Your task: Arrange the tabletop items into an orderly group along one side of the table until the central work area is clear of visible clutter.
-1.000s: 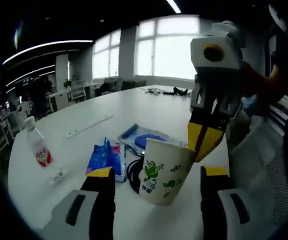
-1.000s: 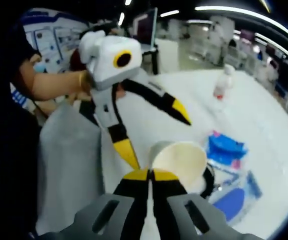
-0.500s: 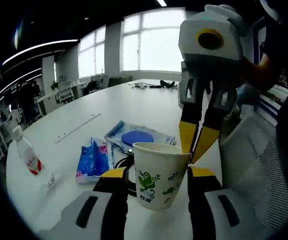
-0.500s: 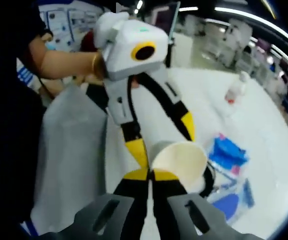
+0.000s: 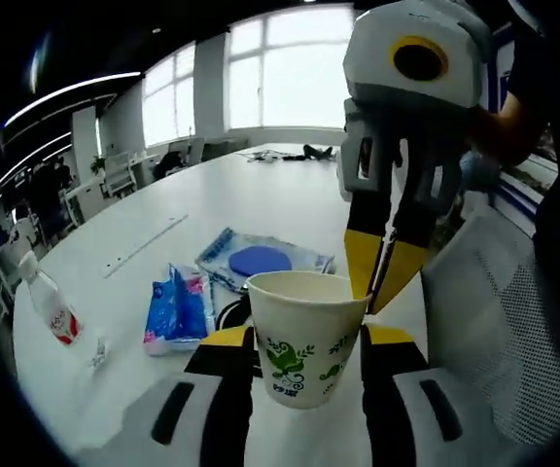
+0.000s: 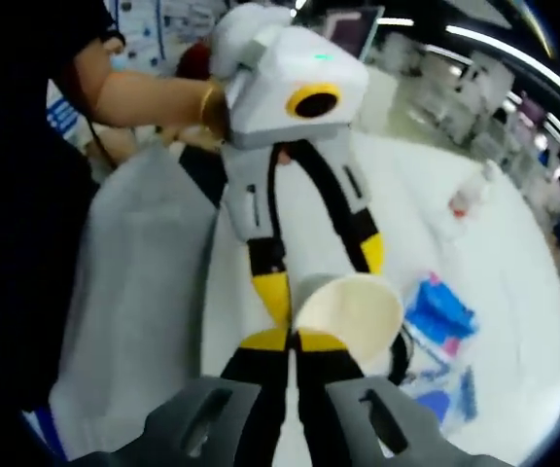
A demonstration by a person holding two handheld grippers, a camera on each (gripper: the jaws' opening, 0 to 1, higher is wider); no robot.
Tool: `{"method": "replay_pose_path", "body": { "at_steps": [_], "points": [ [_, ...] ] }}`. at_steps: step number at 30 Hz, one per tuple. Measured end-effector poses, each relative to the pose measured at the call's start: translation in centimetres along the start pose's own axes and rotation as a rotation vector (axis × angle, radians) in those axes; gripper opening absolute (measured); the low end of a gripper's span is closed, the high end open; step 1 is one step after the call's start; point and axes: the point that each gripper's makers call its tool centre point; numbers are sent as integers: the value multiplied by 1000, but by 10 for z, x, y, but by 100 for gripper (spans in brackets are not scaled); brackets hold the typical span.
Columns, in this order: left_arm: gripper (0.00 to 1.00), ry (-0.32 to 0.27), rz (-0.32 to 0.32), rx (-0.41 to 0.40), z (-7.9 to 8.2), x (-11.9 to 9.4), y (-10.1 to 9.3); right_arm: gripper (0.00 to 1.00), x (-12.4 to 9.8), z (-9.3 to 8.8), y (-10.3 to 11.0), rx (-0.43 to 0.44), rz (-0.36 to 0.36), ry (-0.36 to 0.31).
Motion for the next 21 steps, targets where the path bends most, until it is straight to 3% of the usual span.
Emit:
{"method": "replay_pose_path", "body": {
  "at_steps": [13,18,21],
  "points": [
    [41,-7,7,-20,1,1,0,0,-2,1,-2,-52,-28,-11],
    [40,-49,26,-50,5,-3,6,2,-8,6,-12,81,-37,-75],
    [40,-92,29,-78,9,-8,8,5,-11,7,-16,106,-48,-94]
  ]
}}
Point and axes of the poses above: the point that each gripper's makers call its tool centre point, and the gripper's own axes: x roughly forward along the fingers, y roughly to its left, z roughly out of its top, and after that the axes turned 11 degrees about y, right-handed
